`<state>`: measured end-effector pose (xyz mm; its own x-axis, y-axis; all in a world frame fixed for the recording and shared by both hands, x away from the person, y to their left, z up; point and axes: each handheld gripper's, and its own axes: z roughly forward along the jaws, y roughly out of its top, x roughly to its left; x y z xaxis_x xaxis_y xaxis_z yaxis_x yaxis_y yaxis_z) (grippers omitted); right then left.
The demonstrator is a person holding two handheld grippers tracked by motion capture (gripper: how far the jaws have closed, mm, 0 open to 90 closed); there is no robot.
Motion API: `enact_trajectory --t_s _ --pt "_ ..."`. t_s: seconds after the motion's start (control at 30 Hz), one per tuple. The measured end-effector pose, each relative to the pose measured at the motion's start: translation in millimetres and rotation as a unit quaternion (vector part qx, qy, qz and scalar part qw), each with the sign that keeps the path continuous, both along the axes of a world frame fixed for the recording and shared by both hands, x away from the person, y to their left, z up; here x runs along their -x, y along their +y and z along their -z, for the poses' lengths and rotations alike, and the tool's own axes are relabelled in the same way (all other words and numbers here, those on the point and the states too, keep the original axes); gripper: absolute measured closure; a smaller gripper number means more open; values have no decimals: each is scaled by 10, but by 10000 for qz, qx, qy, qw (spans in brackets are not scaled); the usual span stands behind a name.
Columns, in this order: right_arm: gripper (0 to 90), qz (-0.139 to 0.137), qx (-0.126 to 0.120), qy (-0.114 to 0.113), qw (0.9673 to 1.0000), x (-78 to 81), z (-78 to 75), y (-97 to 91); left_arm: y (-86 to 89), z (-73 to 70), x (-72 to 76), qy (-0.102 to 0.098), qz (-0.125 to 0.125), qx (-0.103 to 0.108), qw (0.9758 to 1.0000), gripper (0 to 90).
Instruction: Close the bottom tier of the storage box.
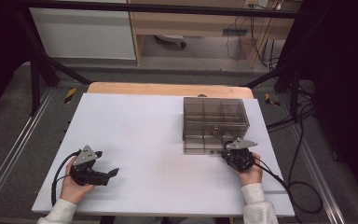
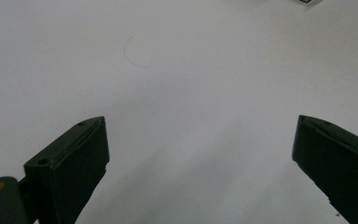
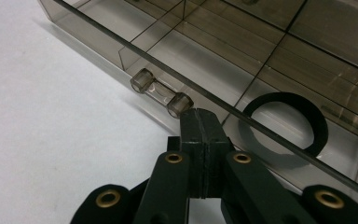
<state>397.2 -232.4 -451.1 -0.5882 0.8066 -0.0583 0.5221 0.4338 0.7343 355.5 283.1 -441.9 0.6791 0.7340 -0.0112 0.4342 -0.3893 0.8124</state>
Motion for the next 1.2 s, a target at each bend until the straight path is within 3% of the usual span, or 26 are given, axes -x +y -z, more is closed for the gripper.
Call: enact_trajectory --t_s 1.2 --pt "900 24 -29 -95 9999 -71 -6 -9 -5 8 -5 18 6 -19 10000 35"
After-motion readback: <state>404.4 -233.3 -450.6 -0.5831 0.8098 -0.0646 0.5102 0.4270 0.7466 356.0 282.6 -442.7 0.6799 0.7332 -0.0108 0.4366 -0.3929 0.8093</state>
